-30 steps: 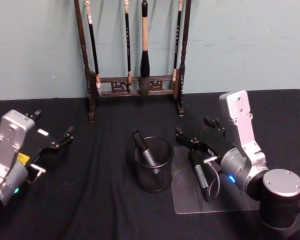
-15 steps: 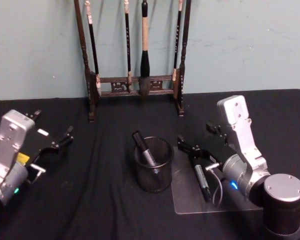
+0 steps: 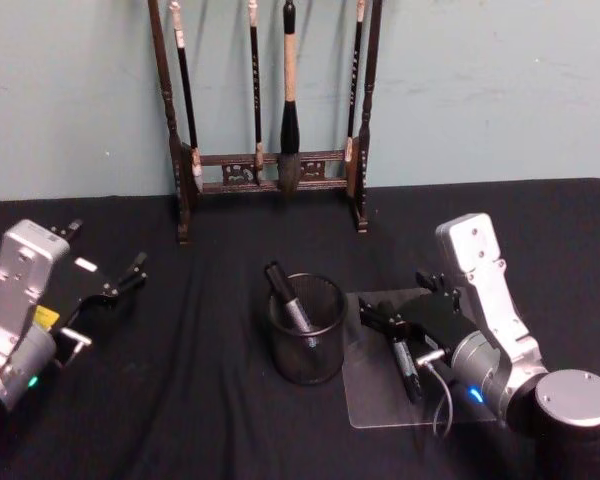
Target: Pick up the water-based marker from the table and place it into the pen holder.
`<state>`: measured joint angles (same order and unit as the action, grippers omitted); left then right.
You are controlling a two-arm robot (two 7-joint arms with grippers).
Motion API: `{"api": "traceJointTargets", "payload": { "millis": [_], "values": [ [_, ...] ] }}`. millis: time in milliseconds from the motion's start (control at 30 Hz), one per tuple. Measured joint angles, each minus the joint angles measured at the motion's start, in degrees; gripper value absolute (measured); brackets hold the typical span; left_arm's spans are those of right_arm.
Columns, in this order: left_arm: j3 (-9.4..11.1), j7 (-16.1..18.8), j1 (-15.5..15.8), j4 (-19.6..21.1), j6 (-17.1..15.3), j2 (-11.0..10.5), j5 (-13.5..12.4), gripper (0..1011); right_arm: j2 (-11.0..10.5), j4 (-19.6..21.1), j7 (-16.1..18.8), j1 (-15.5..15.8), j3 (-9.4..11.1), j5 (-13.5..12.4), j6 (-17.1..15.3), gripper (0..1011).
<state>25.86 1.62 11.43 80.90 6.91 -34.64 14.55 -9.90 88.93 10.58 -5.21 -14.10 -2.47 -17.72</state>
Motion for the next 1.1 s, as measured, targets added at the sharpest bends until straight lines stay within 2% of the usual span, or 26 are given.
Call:
{"api": "traceJointTargets", "payload": {
  "millis": [267, 700, 1100],
  "values": [
    [0.0, 0.0, 0.0, 0.0, 0.0, 0.0, 0.0, 1009, -0.2, -0.1, 1.2, 1.5, 0.5, -0.2, 1.3, 1000],
    [0.0, 0.0, 0.0, 0.0, 0.0, 0.0, 0.0, 1009, -0.5, -3.1, 2.2, 1.5, 0.3, -0.9, 4.4, 1002],
    [0.0, 0.0, 0.0, 0.0, 0.0, 0.0, 0.0, 1009, -0.3, -4.7, 2.4, 1.1, 0.3, -1.9, 3.9, 1000]
  ]
}}
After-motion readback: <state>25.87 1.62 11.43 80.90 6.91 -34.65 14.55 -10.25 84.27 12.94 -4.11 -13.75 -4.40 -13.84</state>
